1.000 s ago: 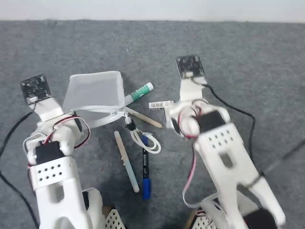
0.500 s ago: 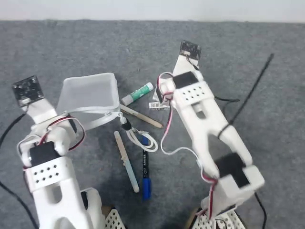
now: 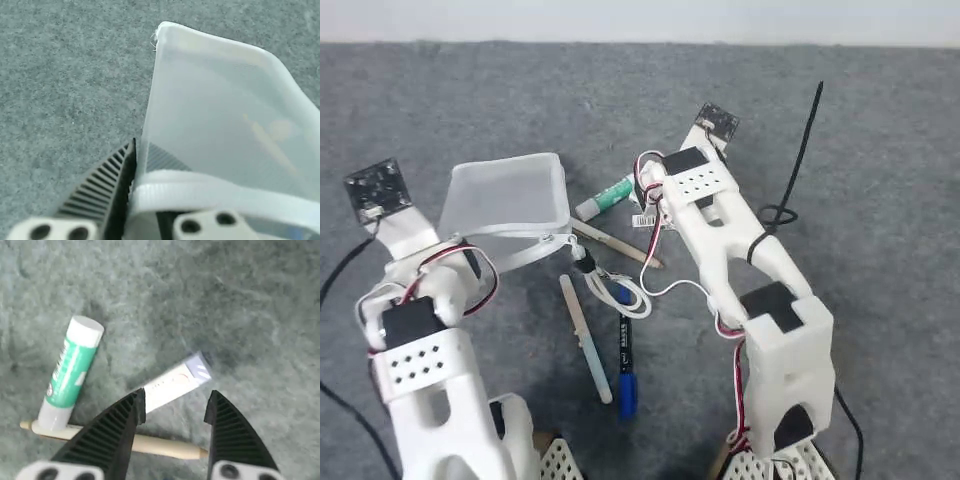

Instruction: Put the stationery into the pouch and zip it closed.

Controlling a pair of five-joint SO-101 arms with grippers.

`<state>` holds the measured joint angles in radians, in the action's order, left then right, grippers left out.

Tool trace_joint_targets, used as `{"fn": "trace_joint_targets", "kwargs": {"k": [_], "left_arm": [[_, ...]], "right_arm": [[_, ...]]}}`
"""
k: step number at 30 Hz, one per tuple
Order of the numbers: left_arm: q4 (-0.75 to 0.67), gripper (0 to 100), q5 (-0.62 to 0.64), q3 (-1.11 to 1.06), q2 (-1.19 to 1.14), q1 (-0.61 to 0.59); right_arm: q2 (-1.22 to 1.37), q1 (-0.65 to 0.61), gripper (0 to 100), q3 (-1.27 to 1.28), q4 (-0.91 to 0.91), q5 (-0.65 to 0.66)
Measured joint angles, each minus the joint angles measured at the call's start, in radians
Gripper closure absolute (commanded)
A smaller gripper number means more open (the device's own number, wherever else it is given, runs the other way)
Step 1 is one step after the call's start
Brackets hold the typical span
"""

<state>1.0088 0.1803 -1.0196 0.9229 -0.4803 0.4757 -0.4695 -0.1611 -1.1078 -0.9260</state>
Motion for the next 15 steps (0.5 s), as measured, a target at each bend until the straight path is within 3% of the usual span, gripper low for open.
{"fn": "trace_joint_targets", "kwargs": {"k": [15], "left_arm": [[0.0, 99, 0.0, 0.0, 0.0, 0.0]], "right_arm": [[0.18, 0.02, 81.1, -0.153, 0.0, -0.005]]}}
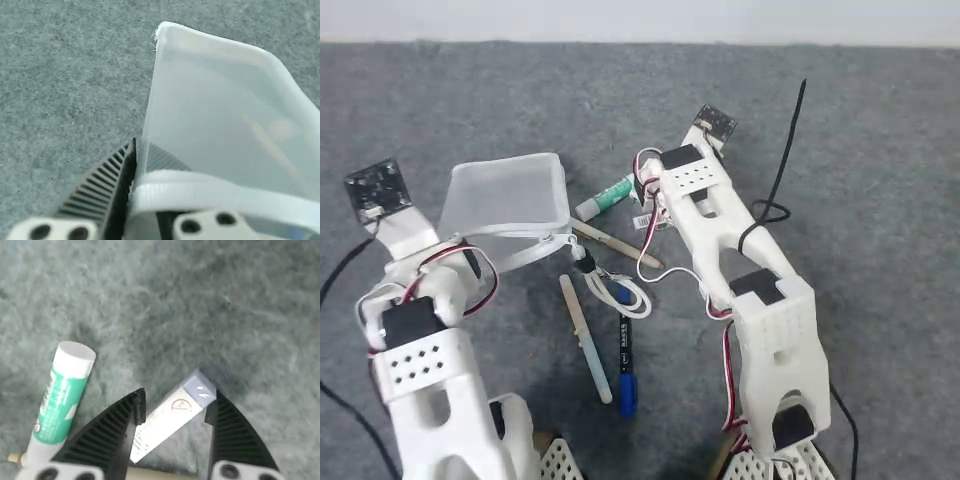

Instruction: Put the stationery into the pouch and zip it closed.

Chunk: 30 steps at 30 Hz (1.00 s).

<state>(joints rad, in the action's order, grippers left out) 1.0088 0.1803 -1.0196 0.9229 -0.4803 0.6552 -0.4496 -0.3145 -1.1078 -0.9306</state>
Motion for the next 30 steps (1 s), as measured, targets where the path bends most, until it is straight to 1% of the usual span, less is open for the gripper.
{"fn": "trace_joint_targets", "kwargs": {"k": [3, 7, 10, 14, 19, 21, 24, 27, 30], "left_arm": [[0.0, 99, 0.0, 0.0, 0.0, 0.0], [0.0, 99, 0.0, 0.0, 0.0, 0.0], [0.0, 99, 0.0, 0.0, 0.0, 0.0], [0.0, 99, 0.0, 0.0, 0.0, 0.0], [0.0, 99, 0.0, 0.0, 0.0, 0.0], [0.0, 99, 0.0, 0.0, 0.0, 0.003], [0.003, 99, 0.0, 0.008, 0.0, 0.046], [0.049, 99, 0.0, 0.072, 0.0, 0.072], [0.127, 99, -0.002, 0.152, 0.0, 0.104]], "right_arm": [[0.005, 0.0, 82.8, -0.003, 0.0, 0.0], [0.012, 0.008, 94.3, -0.009, -0.015, 0.0], [0.014, 0.017, 99.5, -0.012, -0.038, 0.0], [0.015, 0.018, 99.1, -0.06, -0.121, 0.003], [0.015, 0.023, 99.1, -0.169, -0.29, 0.129], [0.015, 0.023, 99.1, -0.219, -0.371, 0.158], [0.015, 0.023, 99.1, -0.302, -0.497, 0.198], [0.015, 0.02, 99.1, -0.382, -0.62, 0.253], [0.015, 0.021, 99.1, -0.405, -0.643, 0.292]]}}
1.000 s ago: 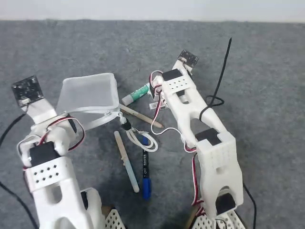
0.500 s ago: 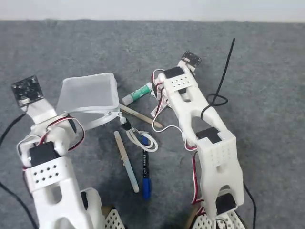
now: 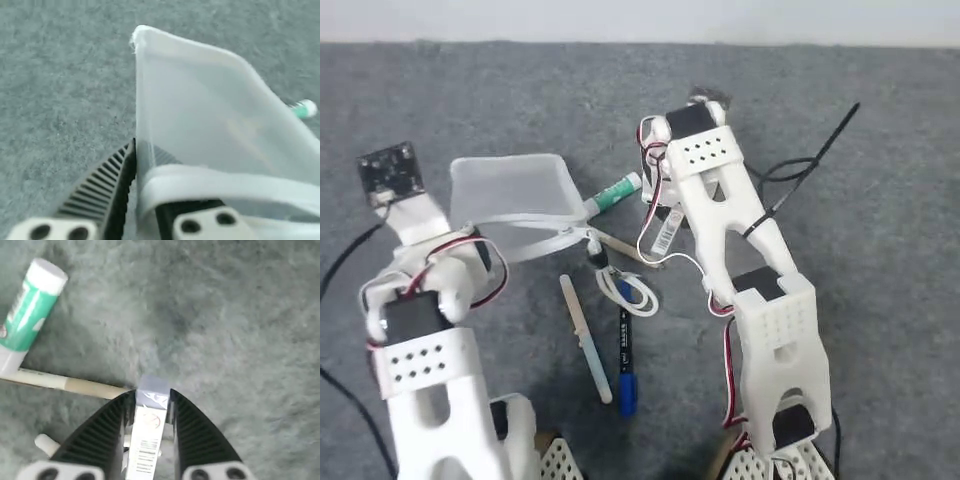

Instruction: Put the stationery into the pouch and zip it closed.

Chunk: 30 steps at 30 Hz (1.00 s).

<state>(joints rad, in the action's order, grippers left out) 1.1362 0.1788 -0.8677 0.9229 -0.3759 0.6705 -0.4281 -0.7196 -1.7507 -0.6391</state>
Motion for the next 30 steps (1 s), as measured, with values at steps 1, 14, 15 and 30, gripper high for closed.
{"fn": "trace_joint_targets", "kwargs": {"k": [1, 14, 15, 30], "left_arm": [[0.028, 99, 0.0, 0.026, 0.0, 0.012], [0.233, 99, 0.0, 0.281, 0.0, 0.104], [0.236, 99, 0.0, 0.292, 0.0, 0.107], [0.381, 99, 0.066, 0.695, -0.46, 0.11]], "right_arm": [[0.0, 0.006, 99.1, 0.0, 0.0, 0.005], [-0.253, 0.052, 99.2, 0.256, 0.003, 0.012], [-0.267, 0.052, 99.2, 0.273, 0.005, 0.012], [-0.296, 0.052, 99.2, 0.316, 0.021, 0.012]]}}
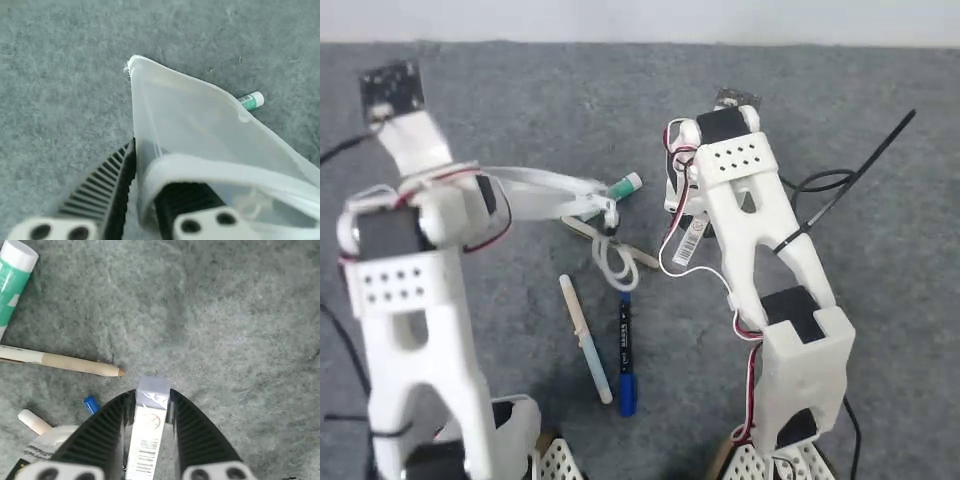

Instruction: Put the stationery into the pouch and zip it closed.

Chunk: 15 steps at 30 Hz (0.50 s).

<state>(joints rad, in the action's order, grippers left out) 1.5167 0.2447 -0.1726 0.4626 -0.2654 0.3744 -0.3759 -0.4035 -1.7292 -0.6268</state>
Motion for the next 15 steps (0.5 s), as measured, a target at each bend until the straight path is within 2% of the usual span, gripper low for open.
{"fn": "trace_joint_targets", "kwargs": {"k": [6, 11, 15], "left_arm": [[0.11, 99, 0.034, 0.198, -0.163, 0.0], [0.118, 99, 0.057, 0.255, -0.238, -0.002], [0.118, 99, 0.06, 0.259, -0.239, -0.002]], "right_arm": [[-0.074, 0.0, 99.2, 0.0, -0.014, 0.002], [-0.221, -0.005, 99.2, 0.003, -0.02, 0.002], [-0.331, -0.066, 99.2, 0.025, -0.02, 0.002]]}}
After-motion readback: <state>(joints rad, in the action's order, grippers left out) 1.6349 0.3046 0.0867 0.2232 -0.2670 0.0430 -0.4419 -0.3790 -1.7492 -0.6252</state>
